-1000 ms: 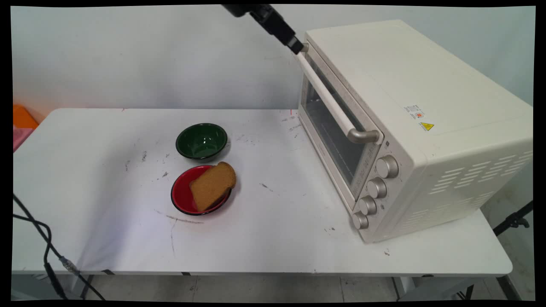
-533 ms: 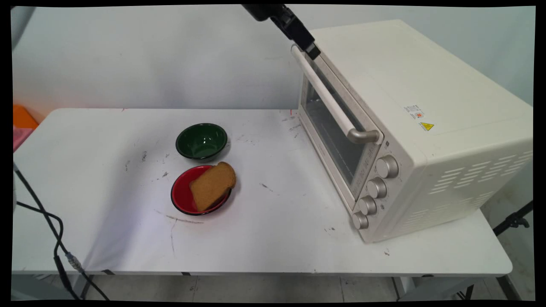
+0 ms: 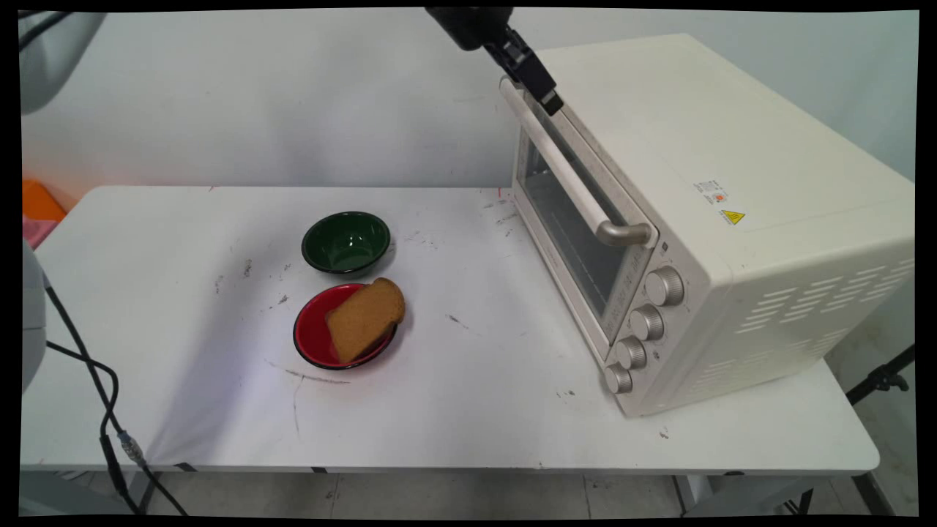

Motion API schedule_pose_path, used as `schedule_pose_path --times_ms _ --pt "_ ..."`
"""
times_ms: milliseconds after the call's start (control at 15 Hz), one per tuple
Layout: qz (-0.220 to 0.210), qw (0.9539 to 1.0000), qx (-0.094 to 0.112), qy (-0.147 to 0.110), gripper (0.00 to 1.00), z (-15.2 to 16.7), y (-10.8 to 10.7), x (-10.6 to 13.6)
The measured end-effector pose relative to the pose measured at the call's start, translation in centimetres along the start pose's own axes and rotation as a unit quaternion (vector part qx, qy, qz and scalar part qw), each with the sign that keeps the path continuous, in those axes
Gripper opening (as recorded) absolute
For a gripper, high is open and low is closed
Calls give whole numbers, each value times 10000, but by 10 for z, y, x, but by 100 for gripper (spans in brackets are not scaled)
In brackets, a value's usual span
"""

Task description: Open the oven

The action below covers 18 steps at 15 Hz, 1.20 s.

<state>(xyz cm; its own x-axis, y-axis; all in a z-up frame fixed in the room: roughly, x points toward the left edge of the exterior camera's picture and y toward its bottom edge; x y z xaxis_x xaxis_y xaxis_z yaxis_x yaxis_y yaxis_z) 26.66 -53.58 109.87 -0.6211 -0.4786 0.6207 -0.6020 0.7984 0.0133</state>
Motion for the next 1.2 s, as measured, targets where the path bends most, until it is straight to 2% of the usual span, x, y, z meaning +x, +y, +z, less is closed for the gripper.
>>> schedule_pose_path --times_ms 200,1200 --pt "27 10000 -51 34 0 8 1 5" --pt "-102 9996 -85 -252 0 38 -6 6"
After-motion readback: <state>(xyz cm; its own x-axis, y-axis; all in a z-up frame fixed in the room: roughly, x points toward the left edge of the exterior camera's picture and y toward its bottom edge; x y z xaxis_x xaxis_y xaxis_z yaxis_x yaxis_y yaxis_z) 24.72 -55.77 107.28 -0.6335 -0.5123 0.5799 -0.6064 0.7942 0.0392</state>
